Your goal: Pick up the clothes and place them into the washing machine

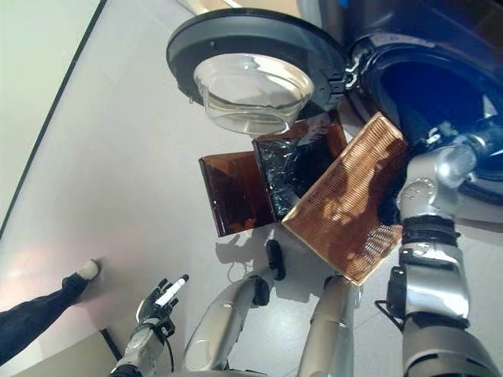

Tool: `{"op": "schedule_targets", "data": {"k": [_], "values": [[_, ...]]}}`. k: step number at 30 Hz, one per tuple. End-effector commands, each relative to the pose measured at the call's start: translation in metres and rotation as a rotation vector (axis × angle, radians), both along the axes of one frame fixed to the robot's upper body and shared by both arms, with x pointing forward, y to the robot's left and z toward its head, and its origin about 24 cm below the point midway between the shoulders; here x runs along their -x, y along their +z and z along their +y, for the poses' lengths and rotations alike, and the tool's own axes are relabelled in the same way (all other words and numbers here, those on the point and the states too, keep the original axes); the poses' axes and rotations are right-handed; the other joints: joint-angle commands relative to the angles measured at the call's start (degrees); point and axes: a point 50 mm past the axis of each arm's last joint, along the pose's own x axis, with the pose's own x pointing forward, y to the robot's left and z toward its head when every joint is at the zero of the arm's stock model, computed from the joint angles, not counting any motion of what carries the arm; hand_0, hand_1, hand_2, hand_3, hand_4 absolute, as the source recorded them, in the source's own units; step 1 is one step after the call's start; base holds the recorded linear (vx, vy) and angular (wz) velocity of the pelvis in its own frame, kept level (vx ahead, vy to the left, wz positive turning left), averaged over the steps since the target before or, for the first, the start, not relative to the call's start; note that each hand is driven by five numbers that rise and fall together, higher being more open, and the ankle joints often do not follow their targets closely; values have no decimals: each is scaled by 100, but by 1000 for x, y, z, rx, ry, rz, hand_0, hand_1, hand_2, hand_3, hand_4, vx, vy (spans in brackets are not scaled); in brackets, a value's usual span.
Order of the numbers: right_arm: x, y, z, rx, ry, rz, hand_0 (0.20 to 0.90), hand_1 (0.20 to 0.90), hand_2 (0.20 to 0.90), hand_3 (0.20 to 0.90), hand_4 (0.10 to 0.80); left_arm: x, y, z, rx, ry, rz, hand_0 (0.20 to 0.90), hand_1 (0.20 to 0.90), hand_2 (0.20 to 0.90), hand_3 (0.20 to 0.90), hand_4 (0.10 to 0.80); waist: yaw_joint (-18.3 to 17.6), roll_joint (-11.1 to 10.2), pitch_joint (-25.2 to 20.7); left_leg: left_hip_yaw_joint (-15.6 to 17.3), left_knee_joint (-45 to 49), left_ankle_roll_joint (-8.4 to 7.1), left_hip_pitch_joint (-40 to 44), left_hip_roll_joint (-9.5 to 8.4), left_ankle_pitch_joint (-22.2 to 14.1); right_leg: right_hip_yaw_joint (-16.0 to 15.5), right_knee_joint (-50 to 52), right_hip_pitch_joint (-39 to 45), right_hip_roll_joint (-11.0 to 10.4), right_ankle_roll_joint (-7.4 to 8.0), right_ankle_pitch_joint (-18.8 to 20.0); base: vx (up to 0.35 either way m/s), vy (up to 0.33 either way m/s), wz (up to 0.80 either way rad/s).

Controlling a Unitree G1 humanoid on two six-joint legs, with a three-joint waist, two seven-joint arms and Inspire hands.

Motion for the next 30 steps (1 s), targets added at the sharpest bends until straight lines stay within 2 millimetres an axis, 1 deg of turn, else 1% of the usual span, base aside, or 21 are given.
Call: {"op": "schedule_targets", "data": {"k": [1, 2, 3, 4, 5, 7, 8, 9, 12, 13, 14, 16, 19, 20, 21, 23, 25, 26, 28, 29, 30], "values": [[21, 13, 13, 321, -117, -13, 900, 900, 900, 900, 800, 30, -3, 44, -137, 144, 81, 900, 900, 900, 900, 800, 214, 28, -562, -100, -476, -275, -172, 45, 520, -181, 488, 102, 237, -466, -498, 19, 4, -4], [22, 12, 14, 322, -119, -10, 900, 900, 900, 900, 800, 31, -3, 44, -138, 144, 82, 900, 900, 900, 900, 800, 211, 24, -565, -102, -475, -275, -166, 43, 516, -183, 489, 109, 235, -465, -502, 0, 0, 0], [23, -10, 20, 475, -186, 179, 900, 900, 900, 900, 800, 29, -1, 47, -158, 146, 74, 900, 900, 900, 900, 800, 204, 32, -548, -99, -471, -264, -158, 42, 516, -179, 486, 126, 236, -465, -497, 0, 0, 0], [23, -20, 23, 551, -207, 269, 900, 900, 900, 900, 800, 28, 0, 47, -163, 149, 68, 900, 900, 900, 900, 800, 201, 35, -541, -101, -471, -264, -156, 40, 516, -174, 482, 132, 241, -466, -492, 0, 0, 0], [23, -20, 24, 551, -208, 270, 900, 900, 900, 900, 800, 28, 0, 48, -164, 150, 69, 900, 900, 900, 900, 800, 197, 33, -544, -102, -471, -264, -155, 40, 516, -176, 480, 134, 241, -466, -492, 0, 0, 0], [22, -41, 28, 651, -247, 424, 900, 900, 900, 900, 800, 26, 2, 48, -186, 150, 62, 900, 900, 900, 900, 800, 188, 26, -540, -104, -465, -259, -158, 40, 510, -179, 466, 143, 246, -463, -484, 0, 0, 0], [21, -42, 31, 673, -256, 439, 900, 900, 900, 900, 800, 25, 2, 49, -196, 151, 61, 900, 900, 900, 900, 800, 184, 22, -540, -103, -462, -257, -159, 41, 508, -181, 462, 143, 247, -464, -479, 0, 0, 0], [19, -49, 36, 755, -274, 508, 900, 900, 900, 900, 800, 25, 3, 50, -204, 160, 56, 900, 900, 900, 900, 800, 194, 21, -533, -100, -468, -254, -164, 47, 514, -182, 450, 136, 244, -464, -470, 1, 9, -4], [19, -54, 42, 798, -273, 524, 900, 900, 900, 900, 800, 27, 3, 50, -207, 167, 60, 900, 900, 900, 900, 800, 183, 22, -518, -101, -476, -255, -160, 42, 520, -178, 444, 134, 244, -465, -462, 0, 3, -1], [18, -61, 46, 846, -257, 559, 900, 900, 900, 900, 800, 26, 3, 50, -210, 170, 56, 900, 900, 900, 900, 800, 182, 31, -500, -98, -471, -257, -166, 48, 526, -164, 436, 133, 247, -462, -452, 0, 0, 0], [17, -63, 49, 863, -245, 562, 900, 900, 900, 900, 800, 26, 3, 50, -211, 171, 55, 900, 900, 900, 900, 800, 183, 31, -489, -98, -463, -257, -175, 52, 526, -161, 435, 132, 248, -462, -449, 0, 0, 0], [17, -66, 51, 857, -225, 565, 900, 900, 900, 900, 800, 26, 3, 49, -209, 172, 57, 900, 900, 900, 900, 800, 179, 32, -480, -94, -470, -259, -171, 52, 530, -159, 429, 132, 250, -461, -444, 0, 0, 0], [17, -84, 64, 812, -63, 555, 900, 900, 900, 900, 800, 27, 2, 48, -205, 182, 61, 900, 900, 900, 900, 800, 149, -7, -449, -95, -476, -263, -172, 73, 542, -164, 422, 117, 262, -467, -427, 0, 0, 0], [17, -84, 63, 811, -63, 555, 900, 900, 900, 900, 800, 27, 2, 48, -205, 182, 61, 900, 900, 900, 900, 800, 150, -7, -450, -95, -477, -263, -172, 73, 543, -164, 421, 118, 262, -467, -427, 0, 0, 0], [20, -93, 59, 750, -41, 568, 900, 900, 900, 900, 800, 28, 2, 50, -202, 187, 61, 900, 900, 900, 900, 800, 138, -17, -443, -90, -481, -267, -175, 81, 551, -168, 420, 113, 262, -467, -427, 0, 0, 0], [21, -97, 56, 727, -44, 580, 900, 900, 900, 900, 800, 28, 2, 50, -202, 189, 61, 900, 900, 900, 900, 800, 137, -17, -444, -88, -481, -267, -173, 83, 549, -168, 423, 108, 265, -469, -428, 0, 0, 0], [23, -111, 50, 668, -43, 627, 900, 900, 900, 900, 800, 30, 1, 51, -201, 193, 63, 900, 900, 900, 900, 800, 134, -3, -448, -78, -485, -274, -170, 85, 551, -166, 420, 97, 265, -469, -423, 0, 0, 0], [23, -111, 50, 668, -43, 627, 900, 900, 900, 900, 800, 30, 1, 51, -201, 193, 63, 900, 900, 900, 900, 800, 135, -3, -449, -78, -485, -274, -171, 85, 551, -166, 420, 97, 265, -469, -423, 0, 0, 0], [25, -120, 47, 629, -29, 655, 900, 900, 900, 900, 800, 30, 2, 51, -200, 195, 62, 900, 900, 900, 900, 800, 128, 0, -448, -62, -478, -278, -177, 88, 550, -155, 420, 95, 272, -471, -415, 0, 0, 0], [26, -130, 44, 576, -6, 681, 900, 900, 900, 900, 800, 30, 1, 52, -201, 198, 67, 900, 900, 900, 900, 800, 117, -2, -452, -63, -463, -279, -184, 94, 546, -157, 427, 91, 273, -475, -419, 0, 0, 0], [26, -130, 44, 576, -6, 681, 900, 900, 900, 900, 800, 30, 1, 52, -201, 198, 67, 900, 900, 900, 900, 800, 117, -2, -452, -63, -463, -279, -185, 94, 546, -157, 428, 90, 273, -475, -419, 0, 0, 0]]}}
